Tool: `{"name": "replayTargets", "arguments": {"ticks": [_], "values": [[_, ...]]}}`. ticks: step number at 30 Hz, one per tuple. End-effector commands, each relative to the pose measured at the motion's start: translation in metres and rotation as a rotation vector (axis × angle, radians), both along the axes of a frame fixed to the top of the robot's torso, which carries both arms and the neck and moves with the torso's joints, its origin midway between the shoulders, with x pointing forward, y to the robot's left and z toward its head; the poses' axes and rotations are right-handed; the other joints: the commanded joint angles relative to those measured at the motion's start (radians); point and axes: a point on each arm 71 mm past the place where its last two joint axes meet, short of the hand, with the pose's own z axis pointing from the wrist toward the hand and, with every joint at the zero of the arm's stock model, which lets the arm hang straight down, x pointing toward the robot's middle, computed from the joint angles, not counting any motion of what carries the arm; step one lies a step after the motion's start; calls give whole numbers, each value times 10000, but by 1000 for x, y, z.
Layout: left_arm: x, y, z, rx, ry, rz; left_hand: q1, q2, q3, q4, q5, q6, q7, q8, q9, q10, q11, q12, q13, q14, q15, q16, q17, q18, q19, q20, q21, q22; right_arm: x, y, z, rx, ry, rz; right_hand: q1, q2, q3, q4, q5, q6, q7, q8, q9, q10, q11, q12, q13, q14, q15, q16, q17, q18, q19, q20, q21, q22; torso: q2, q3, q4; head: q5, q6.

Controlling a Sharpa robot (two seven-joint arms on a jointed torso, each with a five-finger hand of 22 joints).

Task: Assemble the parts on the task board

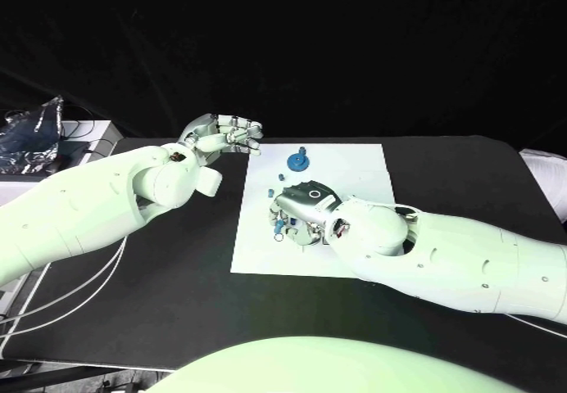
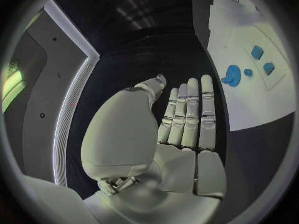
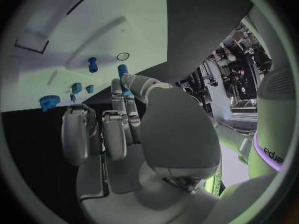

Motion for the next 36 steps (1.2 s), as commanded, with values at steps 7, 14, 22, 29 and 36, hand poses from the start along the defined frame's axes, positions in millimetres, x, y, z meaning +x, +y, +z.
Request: {"name": "replayTargets", "arguments": {"ticks": [7, 14, 22, 29, 36], "values": [[-1, -2, 1, -121, -38, -126, 71, 23, -53, 37, 8, 20, 59, -17, -21, 37, 35, -50, 12, 5, 54, -51, 32, 38, 82, -4, -81, -26, -2, 1, -8, -528, -2, 187, -19, 145, 75, -19, 16, 25, 53, 74, 398, 515, -417, -9, 15, 576, -85, -9, 218, -12, 674, -96, -28, 2065, -3, -2, 11, -14, -29], [-1, -2, 1, -117, -36, -123, 71, 23, -53, 37, 8, 20, 59, -17, -21, 37, 35, -50, 12, 5, 54, -51, 32, 38, 82, -4, -81, -26, -3, 2, -12, -527, 58, 194, -23, 148, 83, -28, 18, 22, 52, 75, 403, 516, -417, -13, 17, 578, -86, -6, 227, -13, 675, -96, -23, 2066, 1, 0, 4, 6, -29], [-1, -1, 2, -111, -37, -117, 71, 23, -53, 37, 8, 20, 59, -17, -21, 37, 35, -50, 12, 5, 54, -51, 32, 38, 82, -4, -81, -26, -3, 2, -14, -585, 97, 179, -23, 148, 83, -28, 18, 22, 52, 75, 403, 516, -417, -13, 17, 578, -86, -6, 227, -13, 675, -96, -23, 2066, -2, -2, 2, 22, -29], [-1, -1, 2, -107, -31, -119, 71, 23, -53, 37, 8, 20, 59, -17, -21, 37, 35, -50, 12, 5, 54, -51, 32, 38, 82, -4, -81, -26, -3, 3, -18, -669, 118, 142, -23, 148, 83, -28, 18, 22, 52, 75, 403, 516, -417, -13, 17, 578, -86, -6, 227, -13, 675, -96, -23, 2066, -2, -1, -5, 44, -29], [-2, -1, 2, -96, -14, -122, 81, 29, -63, 49, 8, 21, 60, -17, -25, 40, 36, -57, 14, 9, 54, -66, 47, 37, 94, -5, -96, -38, -4, 5, -20, -859, 160, 224, -200, 84, 97, -138, 19, -71, 75, 74, 469, 451, -389, -126, 40, 561, -65, -37, 158, 1, 655, -87, -107, 2048, -7, -6, -23, 46, -29]]}}
